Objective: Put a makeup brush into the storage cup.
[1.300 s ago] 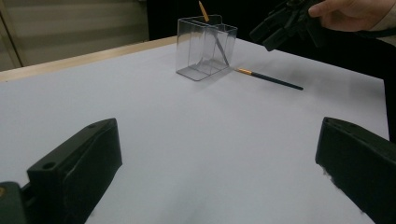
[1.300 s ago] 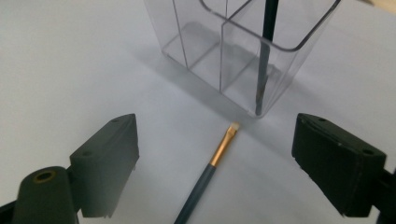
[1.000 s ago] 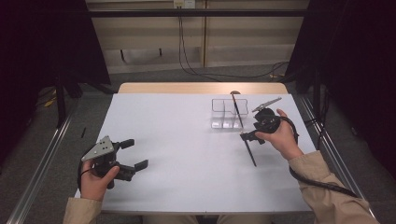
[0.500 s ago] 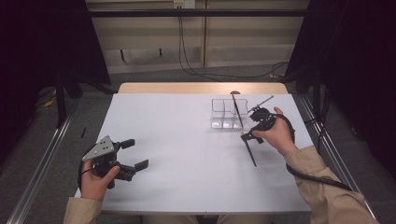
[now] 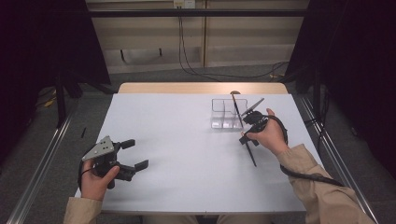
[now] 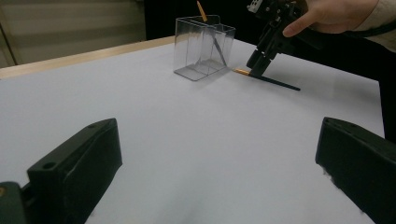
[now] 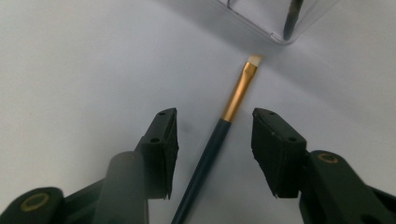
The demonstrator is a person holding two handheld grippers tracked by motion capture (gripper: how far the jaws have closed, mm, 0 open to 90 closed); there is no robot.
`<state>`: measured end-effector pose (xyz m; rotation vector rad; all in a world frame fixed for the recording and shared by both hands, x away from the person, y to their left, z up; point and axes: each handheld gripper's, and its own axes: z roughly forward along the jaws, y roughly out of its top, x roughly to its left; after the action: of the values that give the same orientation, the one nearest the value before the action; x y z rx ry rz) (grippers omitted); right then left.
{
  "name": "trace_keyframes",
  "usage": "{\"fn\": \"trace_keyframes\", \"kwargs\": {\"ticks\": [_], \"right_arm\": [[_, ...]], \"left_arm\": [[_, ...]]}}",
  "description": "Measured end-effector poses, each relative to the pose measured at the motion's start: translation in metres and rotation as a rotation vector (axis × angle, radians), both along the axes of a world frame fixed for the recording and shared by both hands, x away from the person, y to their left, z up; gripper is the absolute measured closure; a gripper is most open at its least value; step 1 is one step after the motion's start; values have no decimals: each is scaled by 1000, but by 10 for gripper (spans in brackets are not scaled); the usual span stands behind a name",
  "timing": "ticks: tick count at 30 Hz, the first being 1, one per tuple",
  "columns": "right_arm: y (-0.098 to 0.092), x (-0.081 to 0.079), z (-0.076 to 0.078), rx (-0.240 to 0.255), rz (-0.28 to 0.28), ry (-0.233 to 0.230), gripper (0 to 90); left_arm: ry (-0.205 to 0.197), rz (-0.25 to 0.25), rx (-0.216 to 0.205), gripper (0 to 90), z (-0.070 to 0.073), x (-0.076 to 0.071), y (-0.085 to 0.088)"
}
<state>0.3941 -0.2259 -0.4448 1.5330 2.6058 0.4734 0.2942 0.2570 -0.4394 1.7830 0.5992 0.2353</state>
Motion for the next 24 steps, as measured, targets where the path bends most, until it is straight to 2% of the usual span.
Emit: {"fn": "trace_keyframes", "kwargs": {"ticks": [3,8,12,15,19,24], "right_arm": [[0,0,-1,-24,1,-15,619],[0,0,-5,-11,-44,22,654],[1,-1,-7,-14,-48,40,684],[1,0,-7,-28,-50,40,726],[1,0,-7,-59,-47,20,833],[2,0,-7,-72,-45,24,841]], "left_arm": [[4,1,2,3,-1,1,1],[1,1,1,3,-1,1,1],[1,-3,6,3,-1,0,0],[2,0,-2,3,-1,0,0],[4,-1,6,6,-2,1,1],[3,1,8,7,-1,1,1]]}}
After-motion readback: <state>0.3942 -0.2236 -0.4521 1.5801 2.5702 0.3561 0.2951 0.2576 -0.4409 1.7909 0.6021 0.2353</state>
